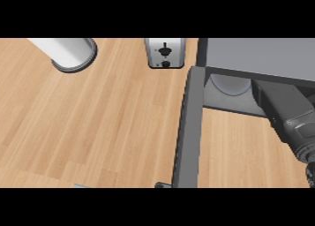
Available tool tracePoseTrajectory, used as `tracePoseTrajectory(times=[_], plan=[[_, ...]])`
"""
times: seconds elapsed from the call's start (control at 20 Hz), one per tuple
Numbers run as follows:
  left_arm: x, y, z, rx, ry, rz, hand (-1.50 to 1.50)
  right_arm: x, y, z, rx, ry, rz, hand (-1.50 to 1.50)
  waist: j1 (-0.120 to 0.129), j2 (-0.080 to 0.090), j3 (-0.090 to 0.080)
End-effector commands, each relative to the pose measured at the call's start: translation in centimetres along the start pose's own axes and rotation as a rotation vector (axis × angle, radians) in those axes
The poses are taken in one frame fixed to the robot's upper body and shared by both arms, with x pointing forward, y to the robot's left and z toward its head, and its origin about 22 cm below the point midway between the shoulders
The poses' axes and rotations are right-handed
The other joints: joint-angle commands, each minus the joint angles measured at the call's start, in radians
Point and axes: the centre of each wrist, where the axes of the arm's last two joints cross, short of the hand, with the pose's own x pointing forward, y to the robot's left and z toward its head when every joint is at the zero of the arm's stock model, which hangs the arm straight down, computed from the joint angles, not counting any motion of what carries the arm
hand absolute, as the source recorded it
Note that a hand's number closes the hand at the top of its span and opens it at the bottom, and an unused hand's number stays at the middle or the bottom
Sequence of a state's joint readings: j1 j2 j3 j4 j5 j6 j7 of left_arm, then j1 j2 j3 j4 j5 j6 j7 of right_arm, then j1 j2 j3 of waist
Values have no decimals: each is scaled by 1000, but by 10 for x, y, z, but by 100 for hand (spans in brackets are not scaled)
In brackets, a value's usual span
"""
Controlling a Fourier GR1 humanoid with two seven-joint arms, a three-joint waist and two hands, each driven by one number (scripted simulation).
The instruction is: Pick up the milk, place it into the microwave and close the microwave
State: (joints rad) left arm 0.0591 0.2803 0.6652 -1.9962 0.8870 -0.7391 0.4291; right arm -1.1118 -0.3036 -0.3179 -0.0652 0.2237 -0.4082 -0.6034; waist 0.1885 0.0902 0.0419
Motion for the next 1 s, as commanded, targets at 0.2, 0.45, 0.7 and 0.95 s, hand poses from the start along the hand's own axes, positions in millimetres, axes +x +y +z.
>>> tracePoseTrajectory(times=[0.2, 0.45, 0.7, 0.95], plan=[[-12, -7, -4, -33, 30, 19, -150, 46, 33, -14, -11, -85, -30, -150, 8, -23, -38], [-23, -8, 0, -19, 54, 55, -150, 45, 28, -16, -85, -79, -40, -150, -28, -33, -39], [-39, -17, 11, -23, 93, 74, -150, 35, 15, -16, -49, -83, 0, -150, -60, -46, -41], [-43, -24, 2, -41, 53, 65, -150, 28, 26, -7, 4, -54, -26, -150, -93, -51, -40]])
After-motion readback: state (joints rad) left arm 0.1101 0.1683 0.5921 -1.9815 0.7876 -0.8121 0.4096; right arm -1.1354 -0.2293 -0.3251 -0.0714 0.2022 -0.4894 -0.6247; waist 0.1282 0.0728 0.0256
